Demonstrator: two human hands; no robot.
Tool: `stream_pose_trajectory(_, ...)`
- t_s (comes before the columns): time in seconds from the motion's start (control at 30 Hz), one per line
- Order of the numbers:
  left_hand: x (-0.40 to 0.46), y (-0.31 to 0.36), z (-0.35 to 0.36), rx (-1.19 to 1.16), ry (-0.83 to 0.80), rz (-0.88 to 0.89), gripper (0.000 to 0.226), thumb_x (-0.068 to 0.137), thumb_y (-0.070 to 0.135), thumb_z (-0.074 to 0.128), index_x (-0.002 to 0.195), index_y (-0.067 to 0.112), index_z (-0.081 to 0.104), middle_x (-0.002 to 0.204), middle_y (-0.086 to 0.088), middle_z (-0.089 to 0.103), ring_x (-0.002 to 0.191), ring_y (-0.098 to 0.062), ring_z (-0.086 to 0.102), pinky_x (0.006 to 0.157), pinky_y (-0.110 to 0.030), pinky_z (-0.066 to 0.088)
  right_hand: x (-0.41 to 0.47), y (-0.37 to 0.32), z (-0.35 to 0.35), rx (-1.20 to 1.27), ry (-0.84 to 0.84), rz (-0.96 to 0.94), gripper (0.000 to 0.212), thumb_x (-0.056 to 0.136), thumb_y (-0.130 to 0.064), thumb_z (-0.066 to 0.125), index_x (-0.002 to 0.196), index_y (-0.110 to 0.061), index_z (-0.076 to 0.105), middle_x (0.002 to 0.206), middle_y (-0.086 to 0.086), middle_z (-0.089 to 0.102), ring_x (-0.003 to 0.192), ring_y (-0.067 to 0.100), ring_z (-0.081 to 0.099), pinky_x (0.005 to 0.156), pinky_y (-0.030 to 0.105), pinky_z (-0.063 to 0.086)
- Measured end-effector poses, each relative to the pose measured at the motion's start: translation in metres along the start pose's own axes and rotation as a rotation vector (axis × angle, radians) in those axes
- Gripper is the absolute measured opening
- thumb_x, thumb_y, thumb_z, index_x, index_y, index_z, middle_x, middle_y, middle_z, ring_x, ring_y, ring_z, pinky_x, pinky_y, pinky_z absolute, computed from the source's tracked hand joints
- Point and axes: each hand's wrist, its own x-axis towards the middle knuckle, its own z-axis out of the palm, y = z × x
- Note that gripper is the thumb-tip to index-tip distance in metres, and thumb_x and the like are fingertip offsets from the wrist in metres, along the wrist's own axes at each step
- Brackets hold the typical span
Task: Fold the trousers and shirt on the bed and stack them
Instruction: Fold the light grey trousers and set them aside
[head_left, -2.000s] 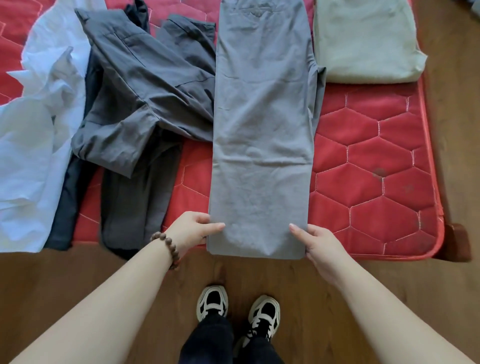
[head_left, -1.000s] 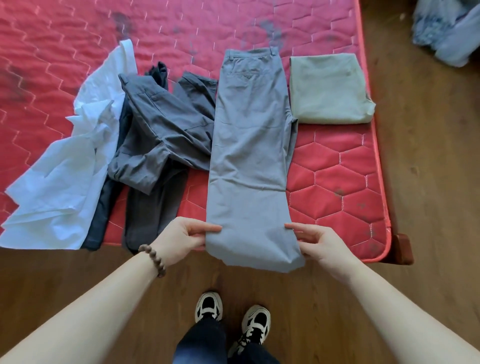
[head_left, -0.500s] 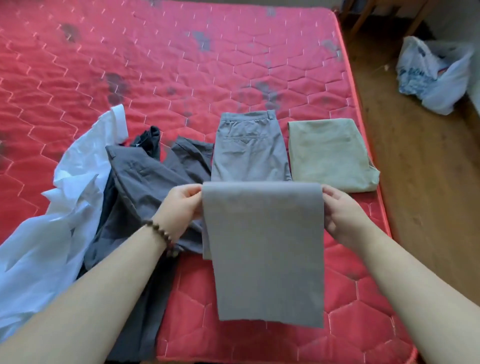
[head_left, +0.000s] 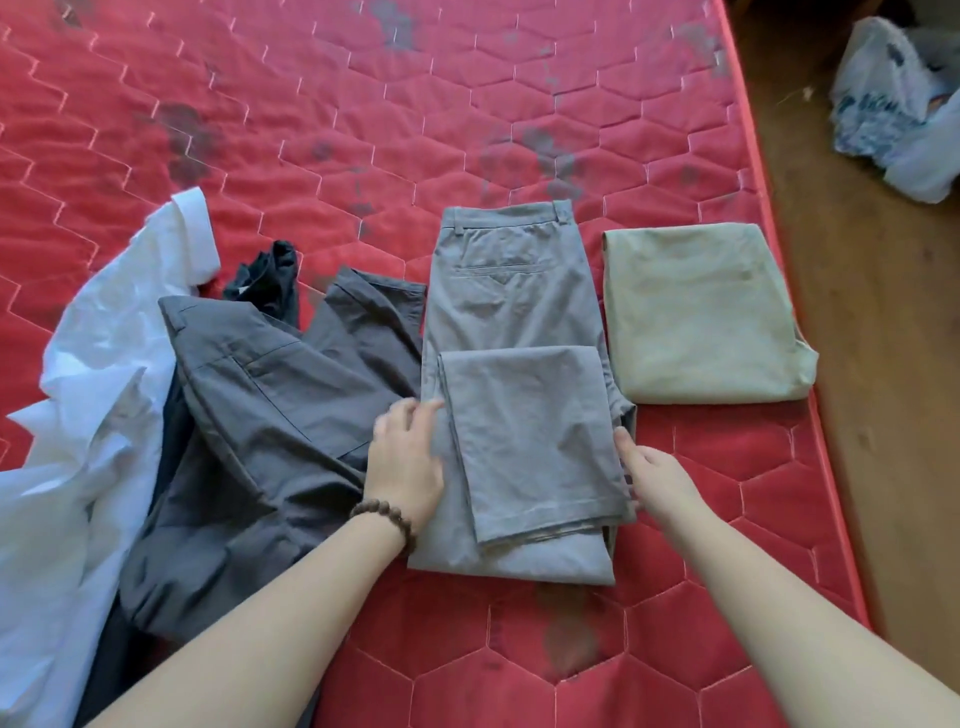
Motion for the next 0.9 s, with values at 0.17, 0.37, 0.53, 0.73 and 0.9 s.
stream_pose_trajectory(0.17,0.003,0.001,0.018,0.474,-0.319,0.482,0.088,0.081,0.001,0.044,0.147,0.047,0.008,0.155,0.010,-0.018,0.142,-0.024,-0.026,0.117,-0.049,-0.007,-0.009,-0.020,-0.006,0.351,-0.154,-0.064,0.056,0.090,-0.001,0.060,0.136,-0.026,0.042,0.080,0.032,0.061,0.078,0.026,0.058,0.073,0.038,0.046)
stream_pose_trajectory(0.37,0.026,0.013,0.000,-0.228,-0.154,0.421,0.042,0.074,-0.010,0.058,0.103,0.018,0.070,0.131,-0.002,0.057,0.142,-0.025,0.023,0.117,-0.046,0.016,-0.005,-0.079,-0.035,0.805,-0.307,-0.037,0.026,0.095,0.002,0.039,0.096,-0.004,0.065,0.080,0.009,0.069,0.059,0.011,0.067,0.056,0.022,0.056)
stream_pose_trajectory(0.53,0.095,0.038,-0.057,-0.828,-0.021,0.119,0.019,0.092,0.018,0.058,0.095,0.034,0.067,0.096,0.014,0.071,0.097,-0.003,0.063,0.088,-0.021,0.050,0.028,-0.150,-0.059,1.092,-0.410,-0.096,0.034,0.091,0.002,0.027,0.109,0.005,0.056,0.098,0.016,0.072,0.093,0.022,0.071,0.076,0.030,0.059)
stream_pose_trajectory(0.73,0.182,0.007,-0.035,-0.776,-0.265,-0.372,0.023,0.096,0.038,0.051,0.098,0.018,0.062,0.098,-0.005,0.065,0.084,-0.016,0.061,0.078,-0.031,0.049,0.109,-0.183,-0.031,0.718,-0.118,-0.024,0.035,0.095,0.000,0.039,0.129,-0.007,0.045,0.098,0.012,0.057,0.088,0.025,0.059,0.082,0.029,0.046)
stream_pose_trajectory(0.9,0.172,-0.016,-0.009,-0.570,-0.348,-0.477,0.021,0.092,0.003,0.047,0.105,-0.002,0.061,0.080,-0.012,0.063,0.067,-0.017,0.060,0.067,-0.027,0.049,0.124,-0.128,0.006,-0.012,0.062,-0.082,0.049,0.087,-0.008,0.059,0.135,-0.005,0.047,0.127,0.014,0.056,0.112,0.026,0.055,0.095,0.032,0.042)
